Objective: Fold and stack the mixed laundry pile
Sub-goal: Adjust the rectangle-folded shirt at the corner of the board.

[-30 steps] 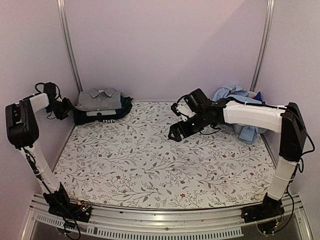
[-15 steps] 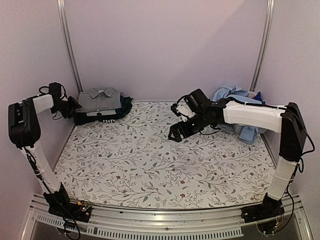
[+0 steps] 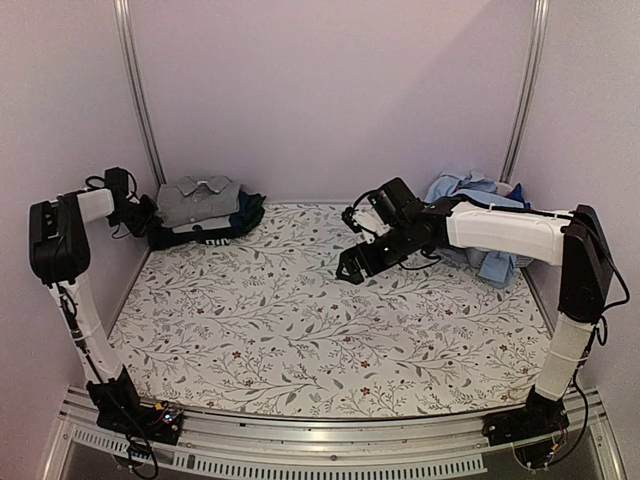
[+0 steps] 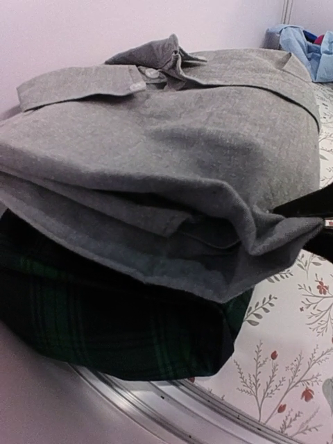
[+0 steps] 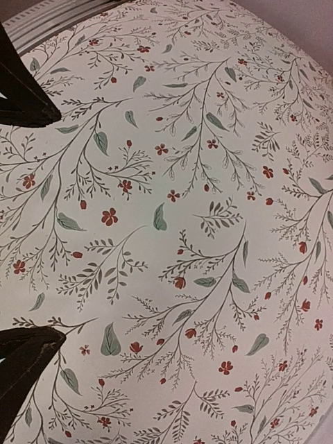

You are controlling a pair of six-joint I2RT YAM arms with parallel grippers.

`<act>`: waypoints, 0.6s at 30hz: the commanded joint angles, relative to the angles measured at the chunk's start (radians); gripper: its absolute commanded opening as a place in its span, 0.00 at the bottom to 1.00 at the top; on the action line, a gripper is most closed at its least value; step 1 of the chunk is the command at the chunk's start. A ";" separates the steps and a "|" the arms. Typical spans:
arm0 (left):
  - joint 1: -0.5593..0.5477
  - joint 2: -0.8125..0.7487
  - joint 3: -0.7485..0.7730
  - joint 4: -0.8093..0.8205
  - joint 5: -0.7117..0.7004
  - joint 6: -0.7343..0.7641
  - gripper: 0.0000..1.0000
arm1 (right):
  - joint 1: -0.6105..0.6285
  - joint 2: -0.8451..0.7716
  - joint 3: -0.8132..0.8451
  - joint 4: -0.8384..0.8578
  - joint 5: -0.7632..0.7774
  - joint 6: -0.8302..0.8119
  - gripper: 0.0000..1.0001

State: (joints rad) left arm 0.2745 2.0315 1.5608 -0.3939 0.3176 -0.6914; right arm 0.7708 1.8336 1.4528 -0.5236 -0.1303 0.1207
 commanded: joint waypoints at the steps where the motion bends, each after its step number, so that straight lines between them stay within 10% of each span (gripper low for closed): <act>1: 0.039 0.040 0.071 0.002 -0.044 0.025 0.00 | -0.008 -0.020 0.003 -0.001 0.004 0.015 0.99; 7: 0.057 0.096 0.148 -0.040 -0.024 0.071 0.00 | -0.008 -0.021 0.003 -0.001 0.003 0.020 0.99; 9: 0.048 0.095 0.157 -0.056 -0.018 0.088 0.14 | -0.008 -0.020 0.005 -0.001 0.004 0.018 0.99; 14: -0.008 0.005 0.135 -0.093 -0.112 0.187 0.90 | -0.021 -0.027 0.018 -0.001 0.027 0.014 0.99; 18: -0.071 -0.123 0.102 -0.100 -0.177 0.288 1.00 | -0.059 -0.049 0.033 0.000 0.040 0.003 0.99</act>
State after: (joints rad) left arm 0.2726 2.0686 1.6814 -0.4843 0.2199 -0.5297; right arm 0.7555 1.8336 1.4532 -0.5240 -0.1207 0.1318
